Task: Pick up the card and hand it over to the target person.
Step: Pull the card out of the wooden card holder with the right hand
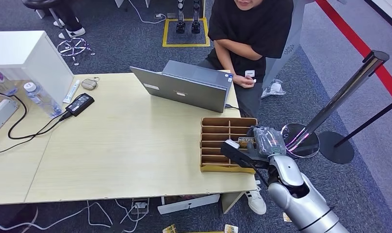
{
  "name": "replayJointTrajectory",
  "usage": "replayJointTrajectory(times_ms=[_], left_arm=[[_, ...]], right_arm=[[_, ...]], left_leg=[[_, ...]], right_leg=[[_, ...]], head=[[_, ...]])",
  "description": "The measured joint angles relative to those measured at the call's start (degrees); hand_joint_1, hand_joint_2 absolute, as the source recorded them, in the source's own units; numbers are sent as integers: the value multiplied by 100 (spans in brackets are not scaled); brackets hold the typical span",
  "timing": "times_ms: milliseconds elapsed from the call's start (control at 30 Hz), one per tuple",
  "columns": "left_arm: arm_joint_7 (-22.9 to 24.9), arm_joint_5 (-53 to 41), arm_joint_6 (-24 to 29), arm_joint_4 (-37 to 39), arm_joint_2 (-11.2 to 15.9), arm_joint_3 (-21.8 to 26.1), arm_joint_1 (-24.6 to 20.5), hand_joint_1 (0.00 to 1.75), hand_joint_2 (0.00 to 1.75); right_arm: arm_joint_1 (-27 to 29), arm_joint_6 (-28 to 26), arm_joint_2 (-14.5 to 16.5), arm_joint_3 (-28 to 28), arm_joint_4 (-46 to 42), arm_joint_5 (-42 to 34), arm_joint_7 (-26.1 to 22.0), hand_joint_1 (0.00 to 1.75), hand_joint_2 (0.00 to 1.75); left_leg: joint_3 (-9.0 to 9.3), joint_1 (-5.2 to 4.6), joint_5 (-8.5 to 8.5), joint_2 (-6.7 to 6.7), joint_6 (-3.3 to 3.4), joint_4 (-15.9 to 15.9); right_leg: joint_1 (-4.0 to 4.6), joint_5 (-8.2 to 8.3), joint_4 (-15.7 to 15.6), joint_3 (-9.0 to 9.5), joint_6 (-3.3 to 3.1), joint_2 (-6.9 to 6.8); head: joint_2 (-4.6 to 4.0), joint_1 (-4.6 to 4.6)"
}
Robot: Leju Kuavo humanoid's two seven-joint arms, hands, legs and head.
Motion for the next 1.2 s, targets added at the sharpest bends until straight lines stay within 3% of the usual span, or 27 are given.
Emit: replayJointTrajectory(times_ms=[400,600,833,1033,1200], left_arm=[[18,16,26,7,17,7,0,0,0],[43,-75,46,-5,5,-87,-6,0,0],[54,-43,76,-18,2,-59,-5,0,0],[52,-43,77,-20,4,-61,-5,0,0],[38,-60,93,-27,49,-80,-9,0,0]], right_arm=[[52,56,171,143,246,41,-70,104,175],[62,24,197,158,227,63,-90,93,175],[72,-111,225,80,217,100,-98,110,175],[69,-148,219,81,212,165,-83,112,175],[127,-303,287,29,268,320,-85,134,175]], left_leg=[[-1,4,-2,-2,1,6],[0,2,-2,-2,0,5],[-2,1,1,-1,-2,4],[0,0,2,-1,-2,0],[5,-3,9,2,-5,-9]], right_leg=[[4,-1,3,0,-1,2],[2,-2,4,-1,-1,1],[1,0,3,-2,0,0],[0,0,1,0,0,-2],[-3,5,-7,3,2,-4]], head=[[0,0],[0,0],[0,0],[0,0],[0,0]])
